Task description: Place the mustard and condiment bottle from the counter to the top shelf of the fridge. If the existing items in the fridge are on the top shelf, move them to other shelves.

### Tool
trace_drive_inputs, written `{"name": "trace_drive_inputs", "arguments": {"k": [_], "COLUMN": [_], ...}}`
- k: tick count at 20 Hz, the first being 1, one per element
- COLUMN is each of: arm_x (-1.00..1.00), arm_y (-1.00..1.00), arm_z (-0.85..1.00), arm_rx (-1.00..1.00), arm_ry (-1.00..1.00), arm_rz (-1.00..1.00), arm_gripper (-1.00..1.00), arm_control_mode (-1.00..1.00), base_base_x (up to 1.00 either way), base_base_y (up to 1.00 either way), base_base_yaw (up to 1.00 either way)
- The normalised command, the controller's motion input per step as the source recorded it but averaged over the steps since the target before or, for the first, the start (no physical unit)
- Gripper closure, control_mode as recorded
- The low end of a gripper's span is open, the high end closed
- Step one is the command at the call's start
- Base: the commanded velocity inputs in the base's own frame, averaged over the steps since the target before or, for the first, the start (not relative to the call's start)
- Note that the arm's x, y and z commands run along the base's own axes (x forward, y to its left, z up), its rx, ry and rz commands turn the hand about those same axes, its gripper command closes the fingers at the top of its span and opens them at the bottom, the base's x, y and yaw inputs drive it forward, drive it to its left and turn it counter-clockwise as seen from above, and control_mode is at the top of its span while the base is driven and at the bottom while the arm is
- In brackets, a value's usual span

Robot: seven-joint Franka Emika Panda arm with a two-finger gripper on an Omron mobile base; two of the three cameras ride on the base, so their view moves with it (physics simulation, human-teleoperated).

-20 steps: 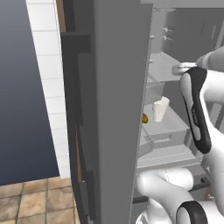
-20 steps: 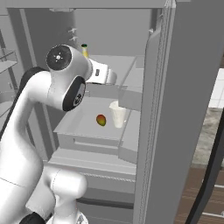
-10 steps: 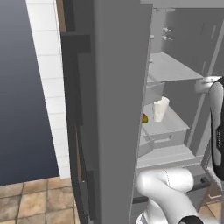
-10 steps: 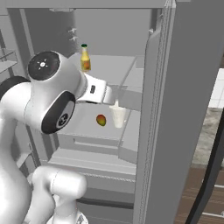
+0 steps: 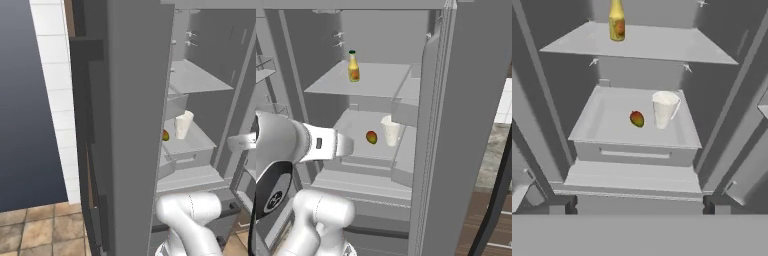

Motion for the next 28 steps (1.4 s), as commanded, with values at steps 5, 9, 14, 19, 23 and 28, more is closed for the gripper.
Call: {"name": "trace_drive_inputs", "arguments": {"k": [5, 9, 14, 19, 23, 28], "arm_x": [-0.2, 0.0, 0.0, 0.0, 0.0, 0.0], "arm_y": [0.02, 0.0, 0.0, 0.0, 0.0, 0.0], "arm_z": [-0.03, 0.0, 0.0, 0.0, 0.0, 0.0], "arm_rx": [0.0, 0.0, 0.0, 0.0, 0.0, 0.0], "arm_ry": [0.0, 0.0, 0.0, 0.0, 0.0, 0.0], "arm_rz": [0.04, 0.0, 0.0, 0.0, 0.0, 0.0], "arm_gripper": [-1.0, -1.0, -1.0, -1.0, -1.0, -1.0], "arm_control_mode": [1.0, 1.0, 1.0, 1.0, 1.0, 1.0], "base_base_x": [-0.8, -1.0, -1.0, -0.21, 0.77, 1.0], "base_base_y": [-0.15, -0.97, -1.0, -1.0, -1.0, -0.54], "base_base_yaw": [0.1, -0.02, -0.16, -0.25, -0.08, 0.11]}}
